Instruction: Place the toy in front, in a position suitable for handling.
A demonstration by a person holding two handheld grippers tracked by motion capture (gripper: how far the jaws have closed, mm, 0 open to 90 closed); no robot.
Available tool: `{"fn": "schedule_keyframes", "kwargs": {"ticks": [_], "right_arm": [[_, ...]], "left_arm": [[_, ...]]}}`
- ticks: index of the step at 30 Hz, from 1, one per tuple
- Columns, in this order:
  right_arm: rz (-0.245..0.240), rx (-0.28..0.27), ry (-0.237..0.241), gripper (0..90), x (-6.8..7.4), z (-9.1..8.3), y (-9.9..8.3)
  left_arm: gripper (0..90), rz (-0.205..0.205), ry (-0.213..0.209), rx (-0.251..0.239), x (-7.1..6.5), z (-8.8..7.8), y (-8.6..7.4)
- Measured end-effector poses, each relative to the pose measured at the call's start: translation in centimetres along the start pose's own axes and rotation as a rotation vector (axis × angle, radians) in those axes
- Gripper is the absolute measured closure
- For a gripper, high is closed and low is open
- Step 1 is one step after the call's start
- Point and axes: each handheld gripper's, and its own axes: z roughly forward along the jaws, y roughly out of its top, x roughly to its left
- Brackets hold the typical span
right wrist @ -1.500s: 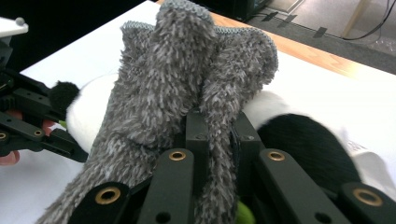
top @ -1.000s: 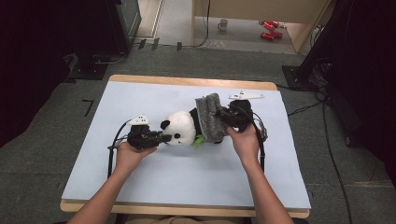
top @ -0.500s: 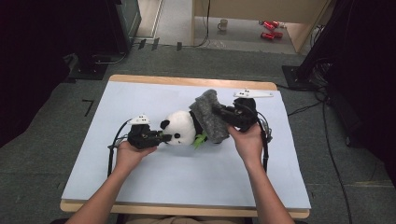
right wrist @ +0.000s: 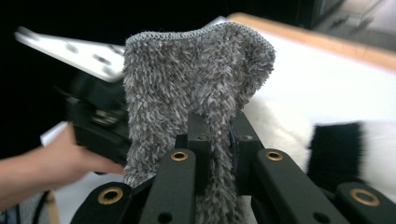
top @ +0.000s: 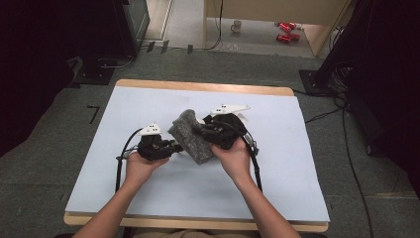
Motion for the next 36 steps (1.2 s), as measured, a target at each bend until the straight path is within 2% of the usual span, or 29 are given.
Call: {"fn": "schedule_keyframes", "kwargs": {"ticks": [2, 4, 6, 8, 11, 14, 17, 19, 24, 28, 31, 36], "right_arm": [[-0.009, 0.034, -0.033, 82.8, -0.5, 1.0, -0.7], [-0.021, 0.033, -0.054, 82.7, -1.0, 1.3, -1.1], [-0.034, 0.036, -0.085, 82.5, -1.4, 1.0, -1.0], [-0.070, 0.041, -0.147, 82.5, -1.8, 0.6, -0.9], [-0.063, 0.058, -0.211, 82.4, -3.1, 0.1, -1.2], [-0.009, 0.048, -0.200, 82.0, -4.4, -0.7, -1.3], [0.001, 0.032, -0.222, 82.1, -5.1, -1.6, -1.1], [0.002, 0.020, -0.254, 82.1, -5.6, -2.4, -0.9], [0.055, -0.011, -0.309, 82.3, -7.5, -4.6, -1.0], [0.099, -0.028, -0.306, 82.2, -8.9, -5.3, -1.6], [0.114, -0.031, -0.313, 82.2, -9.2, -5.4, -1.8], [0.113, -0.033, -0.353, 82.1, -9.6, -6.2, -2.0]], "left_arm": [[70.5, 0.004, 0.015, 0.020, -0.3, 0.2, 0.0], [70.7, 0.001, 0.012, 0.020, -0.1, 0.2, -0.1], [70.9, -0.006, 0.011, 0.018, -0.1, 0.2, 0.0], [71.0, -0.008, 0.013, 0.023, -0.1, 0.2, 0.0], [71.2, 0.005, 0.012, 0.026, -0.1, 0.2, 0.0], [71.2, 0.016, 0.005, 0.023, -0.2, 0.2, 0.1], [71.2, 0.010, 0.001, 0.024, 0.1, 0.2, 0.2], [71.3, 0.002, 0.001, 0.026, 0.4, 0.1, 0.1], [71.5, -0.015, 0.002, 0.028, 0.9, 0.0, 0.1], [71.8, -0.023, -0.013, 0.024, 1.1, -0.1, 0.1], [71.9, -0.026, -0.017, 0.023, 1.2, -0.1, 0.1], [72.5, -0.014, -0.012, 0.026, 1.3, -0.1, 0.2]]}}
